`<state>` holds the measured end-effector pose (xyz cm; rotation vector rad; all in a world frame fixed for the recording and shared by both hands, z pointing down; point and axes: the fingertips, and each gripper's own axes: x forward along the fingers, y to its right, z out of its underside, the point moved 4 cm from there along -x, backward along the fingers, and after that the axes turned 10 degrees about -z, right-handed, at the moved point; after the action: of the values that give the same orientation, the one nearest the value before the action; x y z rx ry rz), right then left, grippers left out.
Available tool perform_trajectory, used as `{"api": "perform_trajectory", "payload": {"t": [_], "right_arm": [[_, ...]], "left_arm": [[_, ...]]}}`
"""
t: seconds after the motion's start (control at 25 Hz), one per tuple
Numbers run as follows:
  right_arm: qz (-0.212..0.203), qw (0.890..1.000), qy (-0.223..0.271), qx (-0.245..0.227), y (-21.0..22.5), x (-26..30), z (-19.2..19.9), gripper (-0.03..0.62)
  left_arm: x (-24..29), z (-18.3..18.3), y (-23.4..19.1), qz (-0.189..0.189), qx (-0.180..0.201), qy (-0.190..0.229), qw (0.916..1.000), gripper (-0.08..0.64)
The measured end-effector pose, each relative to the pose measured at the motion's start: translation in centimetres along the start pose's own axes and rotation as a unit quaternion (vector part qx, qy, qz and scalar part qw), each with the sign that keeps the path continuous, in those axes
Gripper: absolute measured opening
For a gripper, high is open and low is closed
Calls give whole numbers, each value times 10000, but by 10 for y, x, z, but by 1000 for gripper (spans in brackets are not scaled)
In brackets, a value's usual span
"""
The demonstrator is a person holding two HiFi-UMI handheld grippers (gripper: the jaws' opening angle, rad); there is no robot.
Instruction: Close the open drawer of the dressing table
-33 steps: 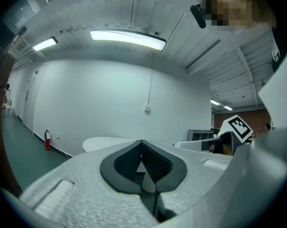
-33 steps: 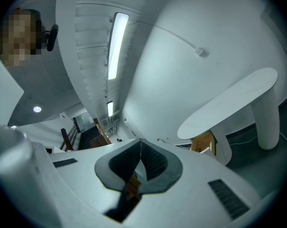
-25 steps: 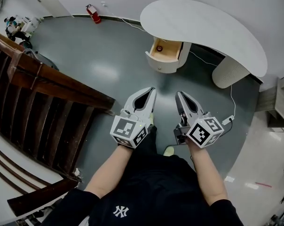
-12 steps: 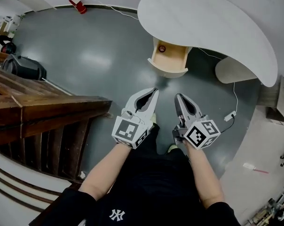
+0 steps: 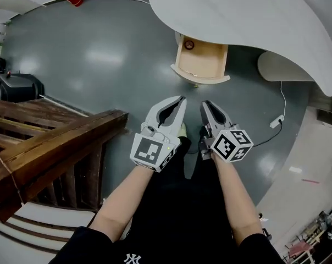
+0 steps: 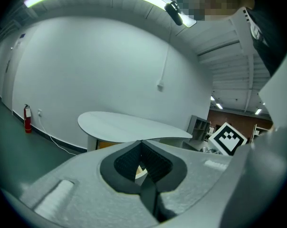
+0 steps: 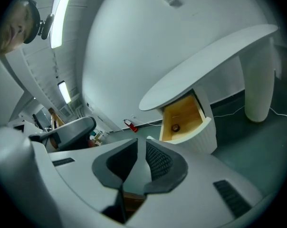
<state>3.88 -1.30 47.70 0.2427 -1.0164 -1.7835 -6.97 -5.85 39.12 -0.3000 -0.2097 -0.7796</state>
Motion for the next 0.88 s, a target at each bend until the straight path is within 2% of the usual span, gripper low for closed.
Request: {"api": "perform_trajectory", "payload": {"t": [0.28,0.48,0.68,0.88], "right_arm": [[644,9975,-223,185,82,46,47,72],[911,9927,-452,645,129,76,91,98],[1084,9898,-426,826,160,94,111,126],[1094,9902,-308,815,173,108,115,141]], "left_arm": [[49,56,-29,-77,-117,-192,9997,9],[70,88,-41,-83,-161,-284,9994,9],[83,108,-44,-68,-227,-307,9992,9],[87,119,-44,-16,-246,-285,9993,9]]}}
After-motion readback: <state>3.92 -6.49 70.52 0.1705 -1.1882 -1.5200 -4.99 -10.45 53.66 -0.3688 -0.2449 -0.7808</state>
